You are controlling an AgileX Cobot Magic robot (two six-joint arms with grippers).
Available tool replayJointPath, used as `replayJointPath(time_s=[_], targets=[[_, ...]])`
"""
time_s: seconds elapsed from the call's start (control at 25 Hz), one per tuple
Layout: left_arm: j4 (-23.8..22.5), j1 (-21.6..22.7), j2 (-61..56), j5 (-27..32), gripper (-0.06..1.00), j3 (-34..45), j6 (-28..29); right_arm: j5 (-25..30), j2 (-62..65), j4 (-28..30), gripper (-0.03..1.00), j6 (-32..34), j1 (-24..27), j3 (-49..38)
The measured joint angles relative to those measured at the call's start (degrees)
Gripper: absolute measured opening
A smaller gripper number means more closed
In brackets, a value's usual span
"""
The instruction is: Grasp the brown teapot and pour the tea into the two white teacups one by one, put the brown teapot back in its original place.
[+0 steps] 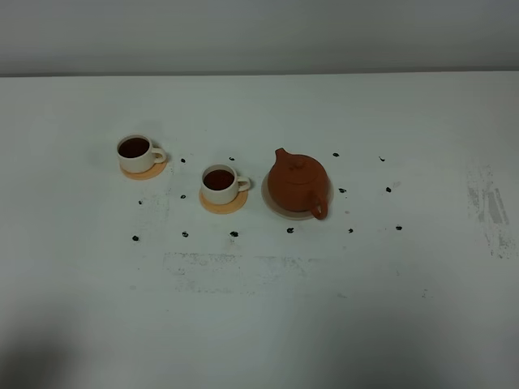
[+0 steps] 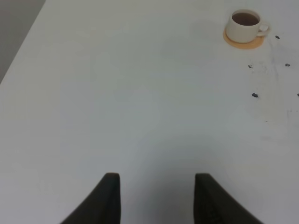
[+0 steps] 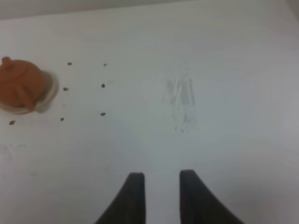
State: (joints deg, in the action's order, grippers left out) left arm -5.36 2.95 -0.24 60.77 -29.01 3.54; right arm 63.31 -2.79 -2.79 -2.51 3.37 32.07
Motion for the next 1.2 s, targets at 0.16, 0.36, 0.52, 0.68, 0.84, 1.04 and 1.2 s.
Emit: replayJointPath(time_s=[0.16, 0.36, 0.52, 0.68, 0.84, 1.04, 1.2], targets=[[0.00, 0.00, 0.00, 0.00, 0.40, 0.00, 0.00, -0.44, 1.62, 1.67, 0.21, -0.05, 0.04, -3.20], [0.00, 0.00, 0.00, 0.00, 0.40, 0.00, 0.05, -1.11, 1.89, -1.30, 0.21, -1.10, 0.04, -3.26], [0.00, 0.00, 0.00, 0.00, 0.40, 0.00, 0.05, -1.11, 1.89, -4.17, 0.21, -1.17, 0.04, -3.26], [0.00, 0.00, 0.00, 0.00, 0.40, 0.00, 0.05, -1.24, 1.89, -6.92, 0.21, -1.34, 0.04, -3.26], [0.00, 0.00, 0.00, 0.00, 0.40, 0.00, 0.05, -1.49, 2.89, -7.43, 0.21, -1.34, 0.04, -3.26], [0.00, 0.00, 0.00, 0.00, 0.40, 0.00, 0.05, -1.49, 3.17, -7.75, 0.21, -1.38, 0.04, -3.26], [0.00, 0.00, 0.00, 0.00, 0.40, 0.00, 0.05, -1.49, 3.17, -7.80, 0.21, -1.38, 0.47, -3.26]])
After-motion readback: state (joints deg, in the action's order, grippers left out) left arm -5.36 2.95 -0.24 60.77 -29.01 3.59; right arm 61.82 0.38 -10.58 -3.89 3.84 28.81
